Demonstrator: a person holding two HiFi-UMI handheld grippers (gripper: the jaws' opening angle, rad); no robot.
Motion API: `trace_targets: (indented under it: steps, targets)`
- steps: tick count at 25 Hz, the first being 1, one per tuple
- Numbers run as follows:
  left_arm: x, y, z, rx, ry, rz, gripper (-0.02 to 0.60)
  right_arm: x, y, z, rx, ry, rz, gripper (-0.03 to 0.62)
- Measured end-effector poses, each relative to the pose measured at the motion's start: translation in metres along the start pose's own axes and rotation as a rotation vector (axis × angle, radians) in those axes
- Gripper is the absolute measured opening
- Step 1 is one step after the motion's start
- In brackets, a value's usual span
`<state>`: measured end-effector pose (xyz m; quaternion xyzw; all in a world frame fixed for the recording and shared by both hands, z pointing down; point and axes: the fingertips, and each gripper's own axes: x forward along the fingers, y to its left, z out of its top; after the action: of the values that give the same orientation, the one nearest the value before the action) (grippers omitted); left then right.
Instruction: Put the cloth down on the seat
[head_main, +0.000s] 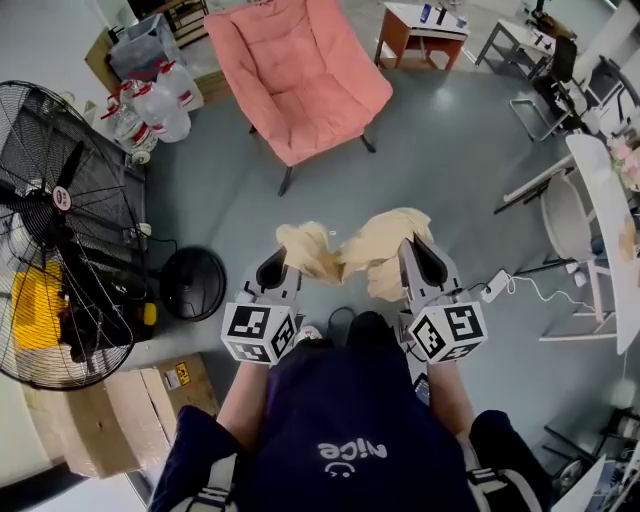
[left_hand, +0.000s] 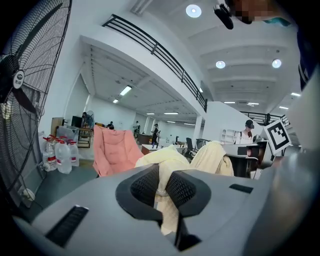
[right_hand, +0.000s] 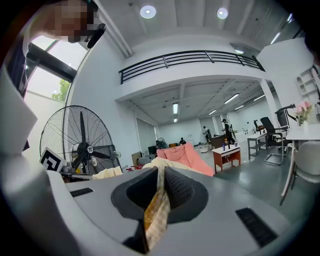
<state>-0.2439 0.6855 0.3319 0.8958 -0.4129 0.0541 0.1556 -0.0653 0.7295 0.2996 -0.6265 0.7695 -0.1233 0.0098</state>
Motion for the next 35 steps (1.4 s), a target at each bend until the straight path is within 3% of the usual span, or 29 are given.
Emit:
trace_targets:
  steps: [9,19,25,35]
  targets:
    - [0.054,0.019,0.007,-0.030,0.016,0.038,0.041,0.059,-0.024,0.010,0.009,0.005,0.053,0.067]
    - [0.175,0.008,0.031,-0.062,0.023,0.135,0.041,0.139,-0.118,0.056,-0.017,0.003,0.160,0.067]
    - [0.230,-0.009,0.049,-0.080,-0.026,0.177,0.041,0.171,-0.171,0.083,-0.021,-0.034,0.233,0.067]
    - [0.300,-0.033,0.040,-0.152,-0.039,0.261,0.041,0.207,-0.230,0.104,-0.015,-0.051,0.339,0.067]
